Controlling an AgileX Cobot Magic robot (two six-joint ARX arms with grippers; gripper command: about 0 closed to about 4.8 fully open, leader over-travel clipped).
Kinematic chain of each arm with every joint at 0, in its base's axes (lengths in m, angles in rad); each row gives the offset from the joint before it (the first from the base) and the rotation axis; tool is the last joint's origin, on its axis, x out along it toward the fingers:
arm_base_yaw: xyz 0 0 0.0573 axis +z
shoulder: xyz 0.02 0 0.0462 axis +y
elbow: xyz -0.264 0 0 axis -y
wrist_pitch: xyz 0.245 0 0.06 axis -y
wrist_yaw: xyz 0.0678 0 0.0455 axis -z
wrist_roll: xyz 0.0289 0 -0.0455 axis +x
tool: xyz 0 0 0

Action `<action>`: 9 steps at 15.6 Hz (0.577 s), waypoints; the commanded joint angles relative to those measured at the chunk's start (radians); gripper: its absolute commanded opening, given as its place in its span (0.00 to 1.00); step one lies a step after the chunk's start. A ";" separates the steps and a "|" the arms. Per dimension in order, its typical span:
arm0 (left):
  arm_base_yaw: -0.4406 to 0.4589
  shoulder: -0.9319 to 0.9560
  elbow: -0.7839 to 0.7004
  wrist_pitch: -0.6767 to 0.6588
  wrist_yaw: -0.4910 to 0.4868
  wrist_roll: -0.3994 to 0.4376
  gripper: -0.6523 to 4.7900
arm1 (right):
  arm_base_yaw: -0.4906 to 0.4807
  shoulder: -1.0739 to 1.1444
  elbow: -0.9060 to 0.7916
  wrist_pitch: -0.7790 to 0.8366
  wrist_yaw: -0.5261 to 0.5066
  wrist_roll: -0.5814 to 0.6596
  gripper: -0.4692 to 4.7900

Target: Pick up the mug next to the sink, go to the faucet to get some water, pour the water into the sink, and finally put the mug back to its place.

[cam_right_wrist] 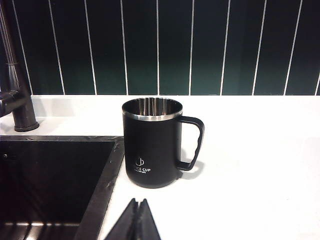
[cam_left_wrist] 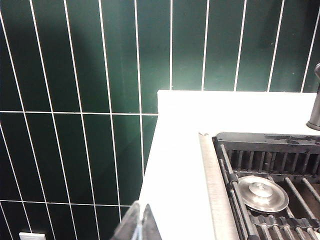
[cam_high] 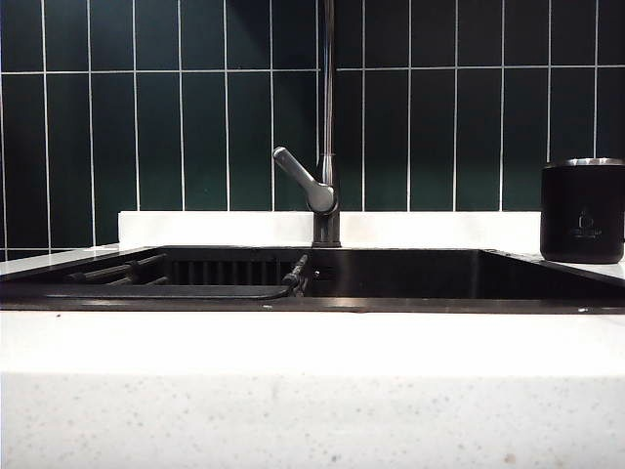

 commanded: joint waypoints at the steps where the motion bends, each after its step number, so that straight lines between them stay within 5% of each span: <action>1: -0.002 0.000 0.004 0.011 0.001 -0.002 0.11 | 0.000 -0.003 -0.006 0.010 -0.001 0.000 0.08; 9: -0.002 0.000 0.004 0.011 0.001 -0.002 0.11 | 0.000 -0.003 -0.006 -0.008 0.004 0.000 0.08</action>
